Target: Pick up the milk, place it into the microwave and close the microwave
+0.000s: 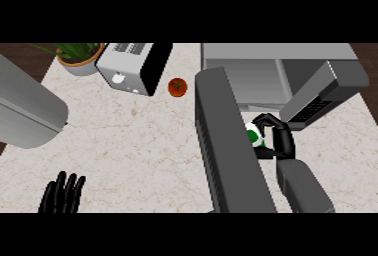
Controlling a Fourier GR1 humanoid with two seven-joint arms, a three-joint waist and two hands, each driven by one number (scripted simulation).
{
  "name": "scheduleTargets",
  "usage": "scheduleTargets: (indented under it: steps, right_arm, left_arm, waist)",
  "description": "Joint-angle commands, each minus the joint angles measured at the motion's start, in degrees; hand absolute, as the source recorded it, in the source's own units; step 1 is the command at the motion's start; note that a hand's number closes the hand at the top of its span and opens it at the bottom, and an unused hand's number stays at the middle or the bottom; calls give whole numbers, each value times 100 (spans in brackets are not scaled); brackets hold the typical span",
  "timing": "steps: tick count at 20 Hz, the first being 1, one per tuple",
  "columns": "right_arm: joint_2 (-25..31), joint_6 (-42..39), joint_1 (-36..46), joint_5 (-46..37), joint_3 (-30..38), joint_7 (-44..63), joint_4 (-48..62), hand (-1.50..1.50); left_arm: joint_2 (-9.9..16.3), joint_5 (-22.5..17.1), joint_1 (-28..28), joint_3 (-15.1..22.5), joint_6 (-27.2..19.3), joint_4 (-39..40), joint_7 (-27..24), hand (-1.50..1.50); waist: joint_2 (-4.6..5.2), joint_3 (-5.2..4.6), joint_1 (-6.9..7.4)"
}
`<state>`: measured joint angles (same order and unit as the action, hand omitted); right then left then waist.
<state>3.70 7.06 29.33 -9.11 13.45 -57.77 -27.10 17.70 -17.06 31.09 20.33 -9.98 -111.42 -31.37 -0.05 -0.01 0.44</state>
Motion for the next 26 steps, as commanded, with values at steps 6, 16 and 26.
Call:
scheduleTargets:
  steps: [6, 16, 26]
  right_arm:
    - [-92, 861, 673, -70, -48, 813, -212, 150]
    - [552, 1587, 1980, -621, -101, 1663, 1011, 150]
    - [939, 2594, 2677, -1001, -137, 2055, 1803, 150]
  left_arm:
    - [-177, -131, -179, -286, 340, 641, -359, -150]
    - [126, -381, -482, -558, 603, 421, 295, -150]
    - [-122, -14, -519, -184, 580, 573, 40, -150]
  waist:
    - [19, 2, 45]
    - [89, 9, 205]
    - [190, 18, 451]
